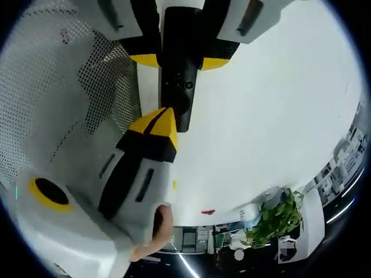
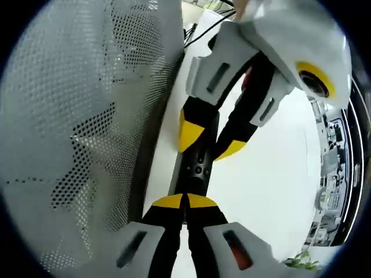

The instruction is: Press the specified remote control buttons in sequence, fully releasing each button before pressing the next.

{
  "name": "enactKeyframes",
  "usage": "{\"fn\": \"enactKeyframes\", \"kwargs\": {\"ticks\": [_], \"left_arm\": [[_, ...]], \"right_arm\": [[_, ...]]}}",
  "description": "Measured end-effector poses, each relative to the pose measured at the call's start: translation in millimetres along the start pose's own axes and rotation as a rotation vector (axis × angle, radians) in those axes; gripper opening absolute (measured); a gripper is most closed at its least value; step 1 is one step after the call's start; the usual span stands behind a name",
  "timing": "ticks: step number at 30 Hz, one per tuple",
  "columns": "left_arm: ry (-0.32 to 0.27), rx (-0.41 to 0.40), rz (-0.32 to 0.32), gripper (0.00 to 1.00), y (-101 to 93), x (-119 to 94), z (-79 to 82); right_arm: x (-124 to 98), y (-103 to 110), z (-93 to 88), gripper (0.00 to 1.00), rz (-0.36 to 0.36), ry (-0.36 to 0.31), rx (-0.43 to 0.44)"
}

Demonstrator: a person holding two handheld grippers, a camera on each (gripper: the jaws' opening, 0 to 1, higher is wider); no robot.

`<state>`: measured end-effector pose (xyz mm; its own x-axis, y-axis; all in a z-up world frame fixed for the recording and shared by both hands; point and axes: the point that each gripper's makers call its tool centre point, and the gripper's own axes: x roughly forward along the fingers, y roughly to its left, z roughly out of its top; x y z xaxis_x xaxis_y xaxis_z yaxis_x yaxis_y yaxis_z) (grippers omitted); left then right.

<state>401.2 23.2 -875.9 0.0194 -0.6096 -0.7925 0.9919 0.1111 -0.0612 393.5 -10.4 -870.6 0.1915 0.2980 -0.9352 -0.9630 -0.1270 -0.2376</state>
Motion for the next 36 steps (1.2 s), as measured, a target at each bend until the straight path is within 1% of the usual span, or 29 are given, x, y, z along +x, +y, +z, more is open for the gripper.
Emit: {"fn": "enactKeyframes", "kwargs": {"ticks": [1,2,4,5,6,7,8,11,14,15,17,19,22,27,28,29,30,32,35,36], "left_arm": [[0.0,0.0,0.0,0.24,0.0,0.0,0.0],[-0.001,-0.001,0.0,0.24,0.0,0.0,0.1],[-0.001,-0.001,0.0,0.24,0.1,0.2,0.0],[-0.001,-0.001,-0.001,0.24,0.2,0.3,-0.1],[-0.001,-0.002,-0.002,0.24,0.2,0.2,0.0],[-0.002,-0.004,-0.004,0.24,0.3,0.1,0.1],[-0.005,-0.006,-0.007,0.24,0.4,-0.2,0.2],[-0.014,-0.016,-0.008,0.24,0.6,-0.4,0.2],[-0.017,-0.021,-0.008,0.24,0.5,-0.5,0.5],[-0.017,-0.022,-0.008,0.24,0.4,-0.6,0.6],[-0.019,-0.024,-0.006,0.24,0.2,-0.6,0.7],[-0.018,-0.014,-0.005,0.24,0.2,-0.4,0.6],[-0.013,-0.008,-0.004,0.24,0.0,-0.3,0.7],[-0.013,-0.009,-0.005,0.24,0.1,-0.2,0.5],[-0.011,-0.007,-0.005,0.24,0.0,-0.2,0.5],[-0.006,0.0,-0.004,0.24,-0.1,-0.1,0.5],[-0.005,0.0,-0.003,0.24,-0.2,0.2,0.4],[-0.001,0.008,-0.002,0.24,-0.4,0.7,0.2],[-0.002,0.01,-0.001,0.24,-0.7,0.7,0.4],[-0.003,0.011,-0.001,0.24,-0.6,0.6,0.6]], "right_arm": [[0.0,-0.9,0.1,0.0,0.014,-0.011,0.053],[-0.1,-1.9,-0.6,0.0,0.033,-0.027,0.174],[0.3,-3.8,-1.3,0.0,0.061,-0.066,0.303],[0.0,-4.3,-1.6,0.0,0.072,-0.082,0.328],[-0.2,-5.0,-2.1,0.0,0.084,-0.101,0.371],[-0.4,-4.6,-2.1,0.0,0.088,-0.106,0.384],[-0.7,-5.0,-2.4,0.0,0.098,-0.122,0.429],[-1.4,-5.8,-2.4,0.0,0.097,-0.16,0.515],[-2.2,-5.1,-3.2,0.0,0.071,-0.178,0.539],[-2.8,-3.4,-2.4,0.0,0.061,-0.179,0.526],[-2.8,-4.1,-2.0,0.0,0.042,-0.164,0.473],[-1.9,-3.8,-1.3,0.0,0.024,-0.126,0.357],[-1.9,-2.3,-0.1,0.0,-0.002,-0.101,0.244],[-1.1,-2.0,-0.2,0.0,-0.001,-0.101,0.23],[-0.8,-1.1,0.1,0.0,0.001,-0.101,0.206],[-0.8,-1.2,0.6,0.0,0.0,-0.095,0.146],[-0.7,-0.7,0.7,0.0,-0.004,-0.086,0.119],[0.0,0.5,1.3,0.0,-0.018,-0.067,0.034],[0.2,1.9,1.9,0.0,-0.033,-0.045,-0.052],[0.6,3.0,2.3,0.0,-0.041,-0.029,-0.119]]}}
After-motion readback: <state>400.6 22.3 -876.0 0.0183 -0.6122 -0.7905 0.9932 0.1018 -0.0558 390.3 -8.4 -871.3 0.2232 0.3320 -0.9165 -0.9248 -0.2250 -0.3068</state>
